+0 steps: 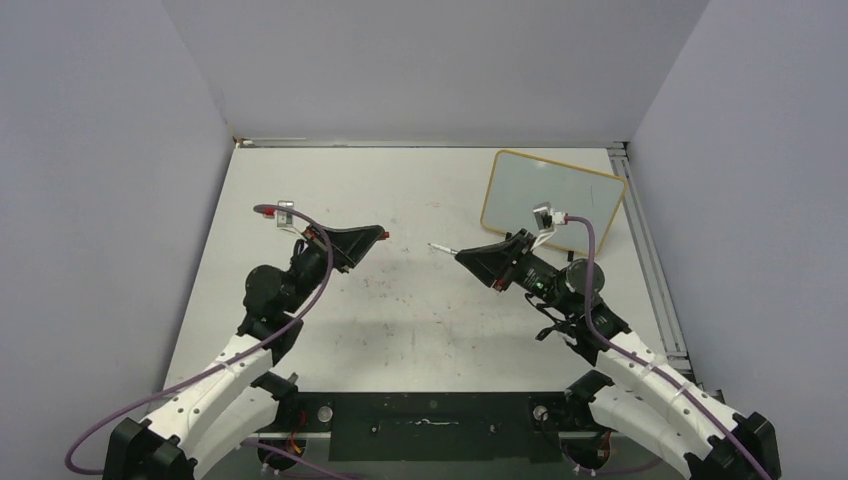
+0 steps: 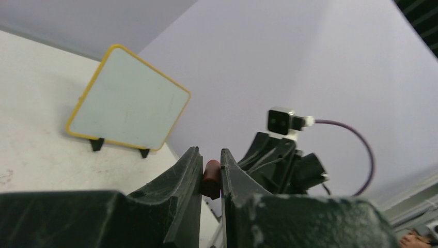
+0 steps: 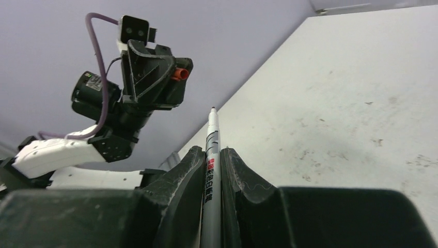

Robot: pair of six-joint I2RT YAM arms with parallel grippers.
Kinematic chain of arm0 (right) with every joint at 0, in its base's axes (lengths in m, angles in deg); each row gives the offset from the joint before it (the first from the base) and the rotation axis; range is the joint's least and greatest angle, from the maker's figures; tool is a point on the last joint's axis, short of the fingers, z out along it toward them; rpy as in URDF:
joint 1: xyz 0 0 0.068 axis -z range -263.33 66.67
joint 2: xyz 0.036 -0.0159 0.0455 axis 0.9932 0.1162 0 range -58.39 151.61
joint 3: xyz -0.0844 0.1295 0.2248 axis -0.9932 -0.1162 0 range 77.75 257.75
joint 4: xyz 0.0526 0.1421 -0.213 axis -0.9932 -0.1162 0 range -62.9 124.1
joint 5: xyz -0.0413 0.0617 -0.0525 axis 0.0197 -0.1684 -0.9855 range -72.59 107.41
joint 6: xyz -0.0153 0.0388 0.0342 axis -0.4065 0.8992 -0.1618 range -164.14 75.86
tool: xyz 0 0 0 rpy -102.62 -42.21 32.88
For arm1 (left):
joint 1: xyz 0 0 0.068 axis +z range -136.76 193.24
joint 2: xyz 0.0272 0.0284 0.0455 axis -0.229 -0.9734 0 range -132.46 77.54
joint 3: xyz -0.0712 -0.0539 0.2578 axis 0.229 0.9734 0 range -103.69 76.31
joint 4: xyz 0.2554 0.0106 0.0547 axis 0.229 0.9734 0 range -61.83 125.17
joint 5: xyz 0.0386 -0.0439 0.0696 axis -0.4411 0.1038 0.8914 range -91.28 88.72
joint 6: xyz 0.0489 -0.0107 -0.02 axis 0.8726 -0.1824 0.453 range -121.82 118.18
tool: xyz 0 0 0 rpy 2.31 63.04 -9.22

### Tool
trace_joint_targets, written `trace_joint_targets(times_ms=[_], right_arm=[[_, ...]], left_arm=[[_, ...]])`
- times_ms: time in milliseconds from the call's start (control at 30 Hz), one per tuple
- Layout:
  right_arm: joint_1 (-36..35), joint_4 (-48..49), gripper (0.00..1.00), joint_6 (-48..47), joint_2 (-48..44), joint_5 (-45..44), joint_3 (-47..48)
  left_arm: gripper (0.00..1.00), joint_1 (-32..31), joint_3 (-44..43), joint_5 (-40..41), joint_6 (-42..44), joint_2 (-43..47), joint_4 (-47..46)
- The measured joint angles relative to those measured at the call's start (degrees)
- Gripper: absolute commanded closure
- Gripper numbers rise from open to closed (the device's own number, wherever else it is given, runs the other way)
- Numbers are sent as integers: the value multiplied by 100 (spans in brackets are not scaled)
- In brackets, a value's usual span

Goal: Write a sentence on the whiteboard
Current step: Open the whiteboard marker at the center of the board, then place the pen cap at the center of the board.

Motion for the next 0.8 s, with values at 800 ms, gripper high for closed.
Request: trace_joint_targets(times_ms=[800], right_arm=[[273, -3576, 95, -2317, -313, -3276, 1075]], left_arm=[[96, -431, -2730, 1220, 3230, -4157, 5147]])
